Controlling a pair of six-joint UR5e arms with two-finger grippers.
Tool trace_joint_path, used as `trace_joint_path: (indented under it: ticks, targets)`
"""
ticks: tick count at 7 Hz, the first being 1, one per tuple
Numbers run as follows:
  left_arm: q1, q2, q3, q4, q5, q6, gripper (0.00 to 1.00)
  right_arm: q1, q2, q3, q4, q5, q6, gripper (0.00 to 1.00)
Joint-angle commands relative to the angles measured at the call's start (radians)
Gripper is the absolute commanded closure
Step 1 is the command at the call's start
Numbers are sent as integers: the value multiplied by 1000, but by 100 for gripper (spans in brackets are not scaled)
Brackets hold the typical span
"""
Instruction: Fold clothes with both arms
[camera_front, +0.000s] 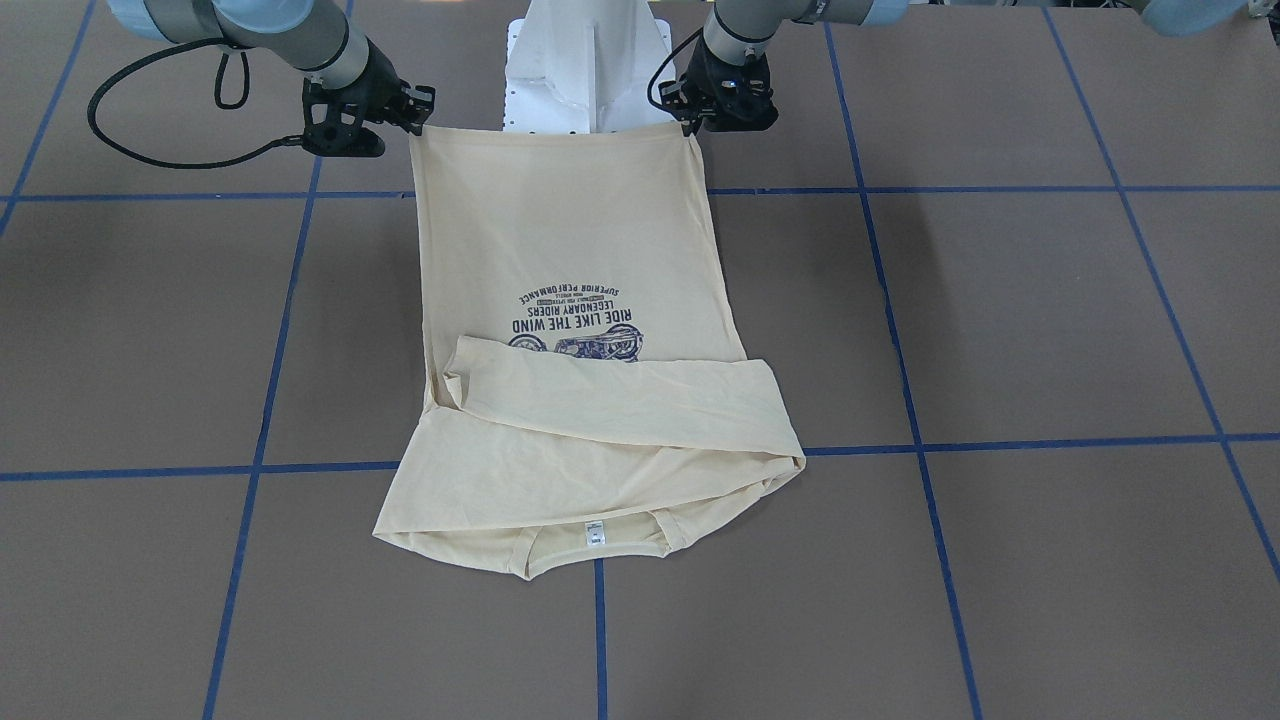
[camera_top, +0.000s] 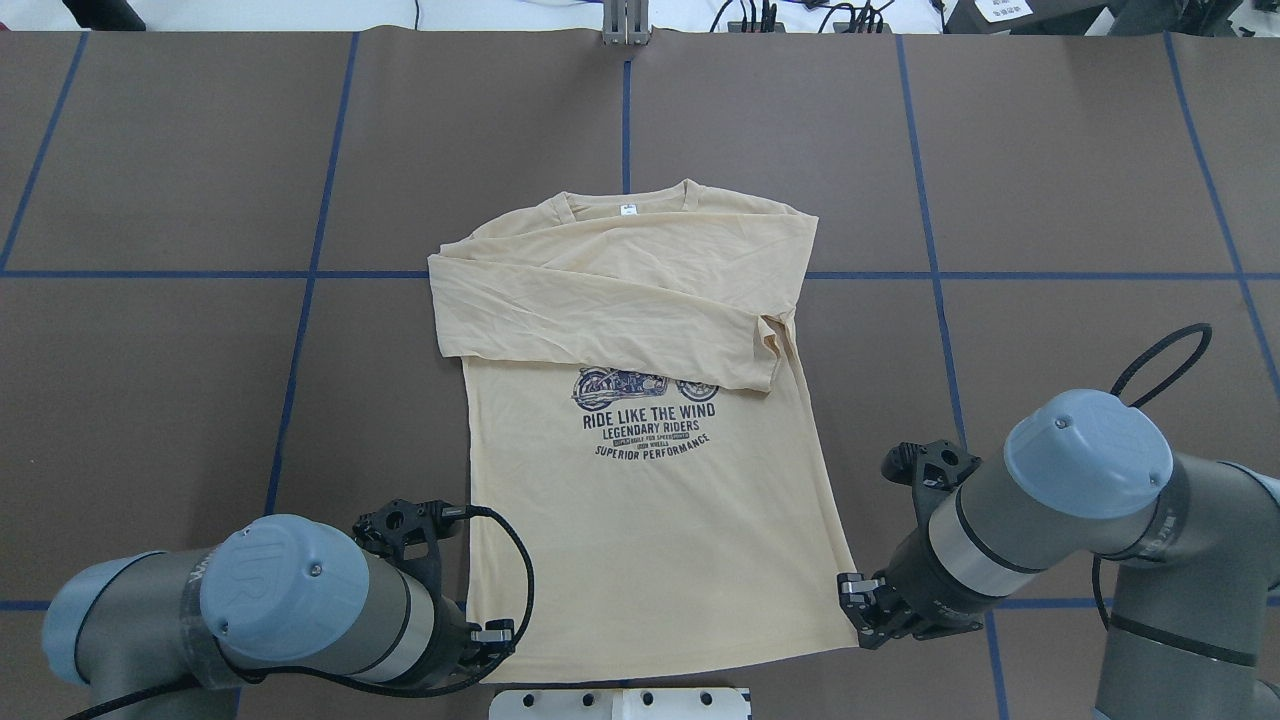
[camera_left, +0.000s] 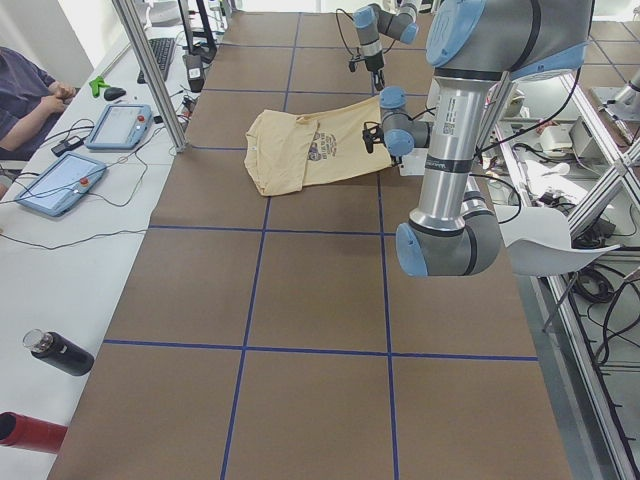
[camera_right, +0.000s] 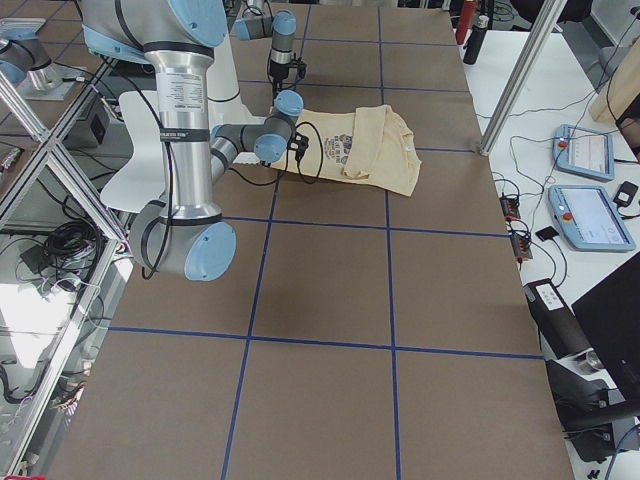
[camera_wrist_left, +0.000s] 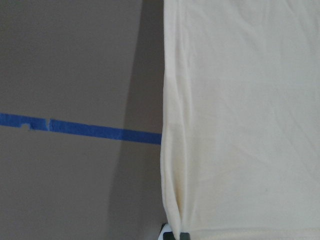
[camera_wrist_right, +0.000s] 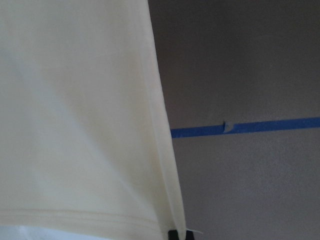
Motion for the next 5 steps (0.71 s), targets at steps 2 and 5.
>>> trace_joint_path:
  ticks: [2,5]
  targets:
    - [-12,-6,-80,84,-4,59,100,37,16,-6,2,5,-12,100]
    - [-249,-42,-64,79,-95,237,100,240,134,-103,2,3,-94,100]
